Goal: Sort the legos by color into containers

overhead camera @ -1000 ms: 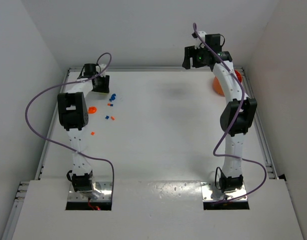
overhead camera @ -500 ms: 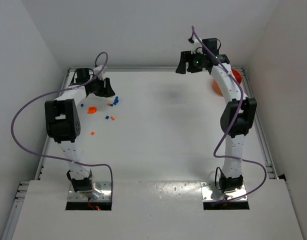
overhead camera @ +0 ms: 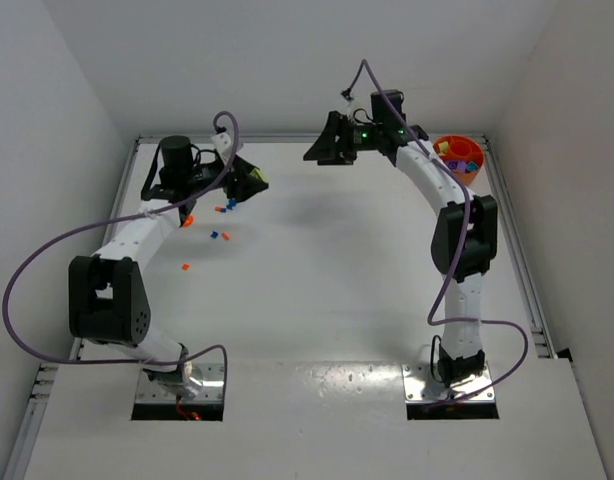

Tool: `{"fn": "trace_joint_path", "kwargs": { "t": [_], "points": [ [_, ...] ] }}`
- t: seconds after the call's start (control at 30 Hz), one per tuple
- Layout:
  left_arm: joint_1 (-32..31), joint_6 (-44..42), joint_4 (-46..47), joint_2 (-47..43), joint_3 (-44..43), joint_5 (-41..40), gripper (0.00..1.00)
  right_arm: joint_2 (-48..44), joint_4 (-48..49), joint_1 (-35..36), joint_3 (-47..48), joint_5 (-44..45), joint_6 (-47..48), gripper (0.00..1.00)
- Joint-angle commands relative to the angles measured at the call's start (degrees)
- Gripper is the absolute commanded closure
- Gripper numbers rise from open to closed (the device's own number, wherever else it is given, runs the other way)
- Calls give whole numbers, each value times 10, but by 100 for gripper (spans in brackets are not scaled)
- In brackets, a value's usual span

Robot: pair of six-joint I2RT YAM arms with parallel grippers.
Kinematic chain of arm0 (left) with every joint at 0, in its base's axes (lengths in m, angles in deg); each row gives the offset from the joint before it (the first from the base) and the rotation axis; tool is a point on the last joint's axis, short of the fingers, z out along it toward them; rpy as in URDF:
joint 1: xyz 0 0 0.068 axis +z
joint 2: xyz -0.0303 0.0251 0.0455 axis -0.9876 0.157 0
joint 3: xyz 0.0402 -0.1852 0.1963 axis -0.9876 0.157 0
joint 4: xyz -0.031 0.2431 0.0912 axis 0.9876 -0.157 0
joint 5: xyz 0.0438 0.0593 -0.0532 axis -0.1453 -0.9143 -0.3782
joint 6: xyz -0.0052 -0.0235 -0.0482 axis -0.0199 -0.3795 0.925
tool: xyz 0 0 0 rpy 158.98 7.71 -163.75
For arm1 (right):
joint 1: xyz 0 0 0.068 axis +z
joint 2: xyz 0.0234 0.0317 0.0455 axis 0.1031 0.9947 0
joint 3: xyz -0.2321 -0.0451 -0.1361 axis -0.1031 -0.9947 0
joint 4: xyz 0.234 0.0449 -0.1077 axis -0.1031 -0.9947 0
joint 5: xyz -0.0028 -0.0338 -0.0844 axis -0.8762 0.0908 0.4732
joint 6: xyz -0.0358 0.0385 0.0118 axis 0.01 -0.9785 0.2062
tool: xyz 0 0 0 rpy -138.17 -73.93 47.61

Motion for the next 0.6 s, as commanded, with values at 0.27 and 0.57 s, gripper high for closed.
{"fn": "trace_joint_path", "kwargs": {
  "t": [0.27, 0.57],
  "points": [
    [-48, -65, 34, -70, 23, 59, 62, -28, 140, 31, -26, -162, -131, 22],
    [-71, -43, 42, -75, 18, 59, 63, -22, 165, 60, -14, -200, -147, 18]
  ]
}}
